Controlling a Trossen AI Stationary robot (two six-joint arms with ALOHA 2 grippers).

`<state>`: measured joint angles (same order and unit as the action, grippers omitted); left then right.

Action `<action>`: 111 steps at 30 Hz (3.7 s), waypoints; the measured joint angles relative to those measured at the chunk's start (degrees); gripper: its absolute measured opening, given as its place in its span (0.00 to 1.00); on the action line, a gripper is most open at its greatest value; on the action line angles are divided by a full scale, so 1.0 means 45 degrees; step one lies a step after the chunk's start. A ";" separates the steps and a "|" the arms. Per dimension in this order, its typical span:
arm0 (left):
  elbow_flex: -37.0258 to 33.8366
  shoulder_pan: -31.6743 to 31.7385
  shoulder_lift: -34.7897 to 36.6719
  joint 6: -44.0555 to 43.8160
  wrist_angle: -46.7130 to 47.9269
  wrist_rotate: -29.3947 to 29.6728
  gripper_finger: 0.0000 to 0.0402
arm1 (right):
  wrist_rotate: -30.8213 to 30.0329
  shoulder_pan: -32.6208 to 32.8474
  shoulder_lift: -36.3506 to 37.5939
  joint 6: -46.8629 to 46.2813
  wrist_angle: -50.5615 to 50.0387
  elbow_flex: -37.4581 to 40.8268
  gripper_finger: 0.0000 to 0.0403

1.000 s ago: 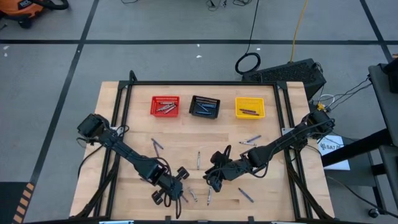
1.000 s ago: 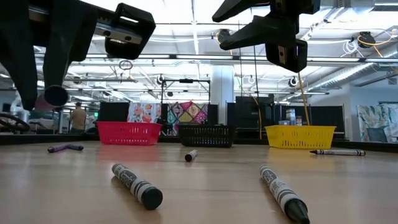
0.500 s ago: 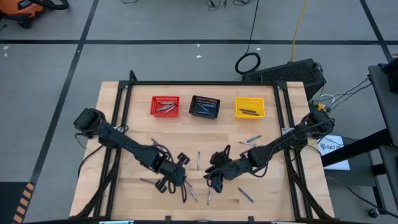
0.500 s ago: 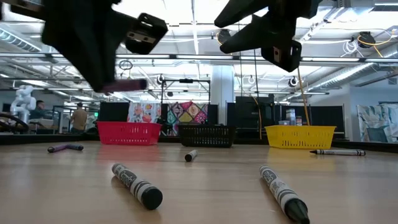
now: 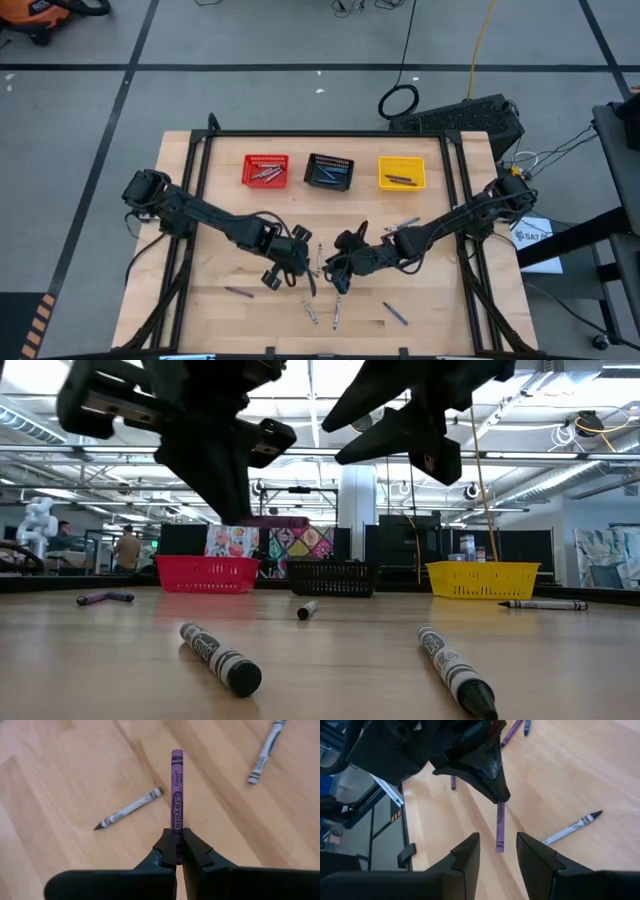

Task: Sort crayons
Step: Put the violet crayon into the yellow bin

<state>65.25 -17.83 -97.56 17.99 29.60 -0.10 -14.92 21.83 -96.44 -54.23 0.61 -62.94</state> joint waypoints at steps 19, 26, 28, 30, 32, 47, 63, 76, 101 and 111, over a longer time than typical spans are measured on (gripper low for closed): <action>0.0110 0.0555 0.0097 0.0664 -0.0313 0.0106 0.00 | -0.0034 -0.0497 0.0000 0.1695 0.0002 0.0000 0.28; 0.0974 0.0633 0.0243 0.0881 -0.0152 0.0137 0.00 | -0.0044 -0.0492 0.0000 0.1883 0.0006 0.0000 0.28; 0.1101 0.0709 0.0243 0.0881 0.0061 0.0160 0.00 | -0.0044 -0.0492 0.0000 0.1884 0.0006 0.0000 0.28; 0.1122 0.0794 0.0243 0.0881 0.0206 0.0273 0.00 | -0.0007 -0.0492 0.0000 0.1883 0.0002 0.0000 0.28; 0.1122 0.0863 0.0243 0.0886 0.0282 0.0430 0.00 | 0.0005 -0.0492 0.0000 0.1883 -0.0008 0.0000 0.28; 0.1860 0.0968 0.0242 0.1216 0.0698 0.0806 0.00 | 0.0015 -0.0492 0.0000 0.1645 -0.0648 0.0000 0.28; 0.1860 0.0970 0.0238 0.1208 0.0459 0.0806 0.00 | -0.0006 -0.0524 0.0000 0.1865 -0.0532 0.0000 0.06; 0.1858 0.1050 0.0238 0.1457 0.0764 0.2044 0.00 | -0.0353 -0.0668 0.0000 0.1493 -0.1494 0.0000 0.01; 0.1846 0.4486 0.0238 0.2878 0.4083 0.2793 0.00 | -0.1090 -0.4447 0.1668 0.3727 -0.8309 0.0000 0.01; 0.1846 0.5337 0.0238 0.2747 0.5204 0.2609 0.00 | -0.1336 -0.6194 0.2865 0.4606 -1.1082 0.0005 0.01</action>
<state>73.56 6.19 -96.49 30.35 53.02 11.64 -20.93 -6.04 -83.55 -33.50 -49.26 -62.92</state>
